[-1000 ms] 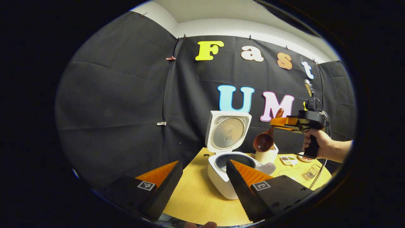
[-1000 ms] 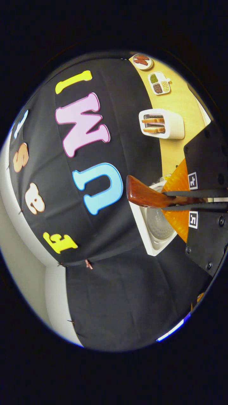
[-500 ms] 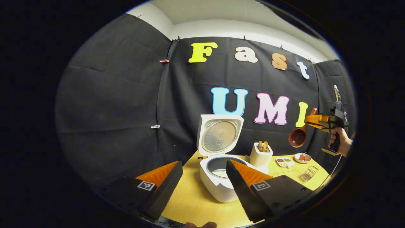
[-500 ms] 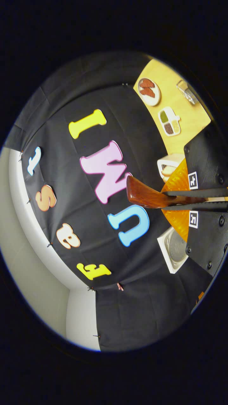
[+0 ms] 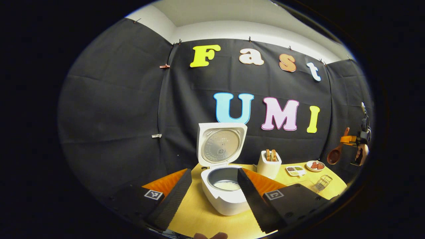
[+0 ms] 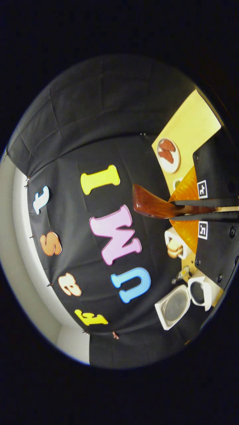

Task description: Close the left gripper, press the button to open the rice cooker; take a wooden spoon from the chopstick holder with the right hand, scoop a spoonful of rice and pour it into the rice cooker, then put the wooden spoon back into the chopstick holder.

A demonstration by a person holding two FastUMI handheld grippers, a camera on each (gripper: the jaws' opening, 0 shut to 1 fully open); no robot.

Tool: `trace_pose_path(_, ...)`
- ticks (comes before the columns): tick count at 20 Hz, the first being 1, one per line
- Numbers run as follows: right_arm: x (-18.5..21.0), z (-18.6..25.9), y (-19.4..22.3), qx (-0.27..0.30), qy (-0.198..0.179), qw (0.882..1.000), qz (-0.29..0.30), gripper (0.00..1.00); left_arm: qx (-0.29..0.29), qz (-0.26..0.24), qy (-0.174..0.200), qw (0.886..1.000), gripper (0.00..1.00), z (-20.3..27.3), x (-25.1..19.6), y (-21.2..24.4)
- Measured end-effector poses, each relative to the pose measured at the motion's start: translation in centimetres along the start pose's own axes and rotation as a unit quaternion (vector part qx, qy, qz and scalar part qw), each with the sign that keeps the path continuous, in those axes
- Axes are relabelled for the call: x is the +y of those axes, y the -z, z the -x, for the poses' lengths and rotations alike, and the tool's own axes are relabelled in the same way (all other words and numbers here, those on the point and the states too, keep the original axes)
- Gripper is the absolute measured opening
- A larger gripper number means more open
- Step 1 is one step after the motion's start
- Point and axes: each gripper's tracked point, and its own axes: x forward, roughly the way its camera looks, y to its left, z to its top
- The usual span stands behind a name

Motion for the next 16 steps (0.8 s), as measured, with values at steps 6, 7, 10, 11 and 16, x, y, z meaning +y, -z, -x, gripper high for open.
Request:
trace_pose_path(6, -6.7, -2.9, 6.8, 0.064, 0.023, 0.997, 0.037, 0.1, 0.004, -0.015, -0.01, 1.0, 0.96, -0.3, -2.0, -0.6)
trace_pose_path(7, -7.1, -3.5, 7.9, 0.074, 0.025, 0.996, 0.033, 0.1, 0.006, -0.016, -0.013, 1.0, 0.95, -0.3, -2.3, -0.8)
trace_pose_path(10, -8.3, -5.1, 10.7, 0.096, 0.028, 0.994, 0.034, 0.1, 0.003, -0.024, -0.019, 1.0, 0.95, -0.2, -3.5, -1.6)
trace_pose_path(11, -8.7, -5.4, 11.5, 0.105, 0.029, 0.993, 0.033, 0.1, 0.002, -0.028, -0.021, 0.999, 0.95, -0.2, -3.8, -1.7)
trace_pose_path(16, -9.7, -6.2, 15.6, 0.159, 0.017, 0.987, 0.005, 0.1, -0.002, -0.024, -0.035, 0.999, 0.95, -0.2, -4.7, -2.2)
